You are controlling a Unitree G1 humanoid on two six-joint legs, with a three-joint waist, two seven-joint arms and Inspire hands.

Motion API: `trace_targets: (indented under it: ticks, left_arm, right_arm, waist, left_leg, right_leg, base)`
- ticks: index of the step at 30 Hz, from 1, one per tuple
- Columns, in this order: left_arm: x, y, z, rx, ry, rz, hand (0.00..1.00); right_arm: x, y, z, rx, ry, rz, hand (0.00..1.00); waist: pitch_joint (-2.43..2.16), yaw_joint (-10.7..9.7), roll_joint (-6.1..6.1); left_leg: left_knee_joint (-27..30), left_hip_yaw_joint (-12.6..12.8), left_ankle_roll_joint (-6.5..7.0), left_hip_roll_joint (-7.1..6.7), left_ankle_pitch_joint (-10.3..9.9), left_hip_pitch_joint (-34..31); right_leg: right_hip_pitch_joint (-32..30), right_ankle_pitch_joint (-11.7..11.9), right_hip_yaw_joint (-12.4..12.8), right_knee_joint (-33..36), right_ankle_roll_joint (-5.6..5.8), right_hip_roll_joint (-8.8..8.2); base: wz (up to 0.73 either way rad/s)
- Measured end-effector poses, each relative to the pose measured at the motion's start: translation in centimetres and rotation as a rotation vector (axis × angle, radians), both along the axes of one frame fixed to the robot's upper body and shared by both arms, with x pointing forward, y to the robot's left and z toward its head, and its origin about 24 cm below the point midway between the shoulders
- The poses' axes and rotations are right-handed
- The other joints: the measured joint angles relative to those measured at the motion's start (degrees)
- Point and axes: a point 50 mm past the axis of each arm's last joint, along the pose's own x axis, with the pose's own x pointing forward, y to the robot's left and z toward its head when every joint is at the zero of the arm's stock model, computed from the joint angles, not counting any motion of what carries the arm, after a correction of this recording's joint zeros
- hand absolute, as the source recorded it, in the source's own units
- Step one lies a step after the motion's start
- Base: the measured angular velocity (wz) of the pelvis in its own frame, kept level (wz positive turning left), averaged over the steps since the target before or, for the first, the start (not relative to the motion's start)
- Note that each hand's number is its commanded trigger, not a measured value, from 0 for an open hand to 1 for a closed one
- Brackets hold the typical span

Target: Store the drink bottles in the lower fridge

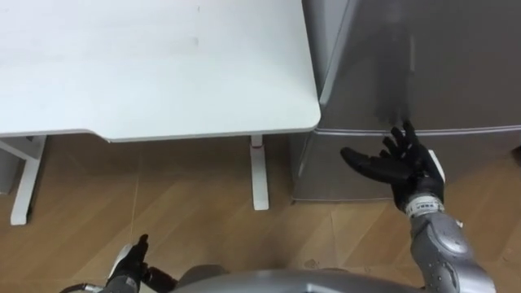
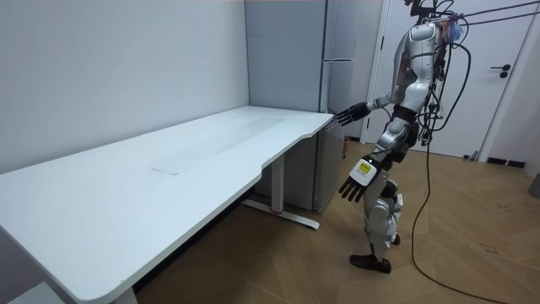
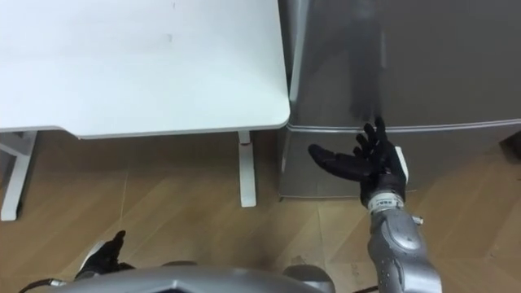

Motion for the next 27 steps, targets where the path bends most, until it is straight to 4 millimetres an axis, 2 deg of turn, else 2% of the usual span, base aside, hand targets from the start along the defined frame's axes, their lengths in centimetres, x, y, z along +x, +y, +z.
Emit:
trace_targets:
  ticks: [10,12,19,22,23,25,27]
  left_arm:
    - [0.2,0.5,0.4,0.014,-0.023,-0.009,0.00]
    - [0.2,0.6,0.5,0.019,-0.030,-0.010,0.00]
    - [-0.1,0.6,0.5,0.041,-0.033,0.003,0.00]
    - [-0.3,0.5,0.4,0.048,-0.031,0.011,0.00]
    - [-0.4,0.4,0.4,0.052,-0.030,0.015,0.00]
    - [-0.6,0.4,0.3,0.054,-0.027,0.013,0.00]
    - [-0.6,0.3,0.3,0.050,-0.026,0.016,0.00]
  right_arm:
    - [-0.1,-0.1,0.0,-0.010,0.005,0.042,0.00]
    - [-0.3,-0.1,-0.1,-0.016,0.010,0.047,0.00]
    - [-0.6,-0.2,-0.3,-0.039,0.016,0.057,0.00]
    - [-1.0,-0.2,-0.9,-0.058,0.016,0.066,0.00]
    - [-1.2,-0.2,-1.2,-0.053,0.026,0.075,0.00]
    - [-1.7,0.0,-2.1,-0.047,0.060,0.107,0.00]
    - [-2.4,0.3,-3.5,-0.056,0.128,0.169,0.00]
  waist:
    - [0.30,0.03,-1.03]
    - [0.20,0.03,-1.33]
    - [0.11,0.02,-1.25]
    - [-0.05,0.00,-1.09]
    - [-0.36,0.02,-1.20]
    - [-0.36,0.04,-0.99]
    - [-0.81,-0.03,-1.16]
  left_leg:
    - [-0.36,-0.02,0.05,-0.09,0.40,0.06]
    - [-0.29,-0.05,0.05,-0.12,0.39,0.07]
    - [-0.75,-0.15,0.06,-0.15,0.37,0.27]
    - [-0.88,-0.18,0.06,-0.18,0.38,0.40]
    - [-0.94,-0.24,0.06,-0.21,0.38,0.55]
    - [-1.08,-0.83,0.04,-0.38,0.37,1.14]
    - [-0.96,-2.56,0.06,-0.94,0.37,1.20]
  right_leg:
    - [0.14,0.10,-0.09,-0.19,0.02,-0.02]
    - [0.27,0.21,-0.09,-0.47,0.04,-0.01]
    - [1.12,0.80,-0.18,-2.04,0.22,0.17]
    - [1.28,0.86,-0.18,-2.10,0.18,0.18]
    - [1.44,0.86,-0.22,-2.10,0.18,0.17]
    - [2.51,0.83,-1.08,-2.63,0.21,0.06]
    - [3.69,0.62,-2.57,-3.25,0.45,-0.18]
  base:
    - [0.00]
    - [0.00]
    - [0.00]
    - [0.00]
    - [0.08]
    - [0.18]
    - [0.37]
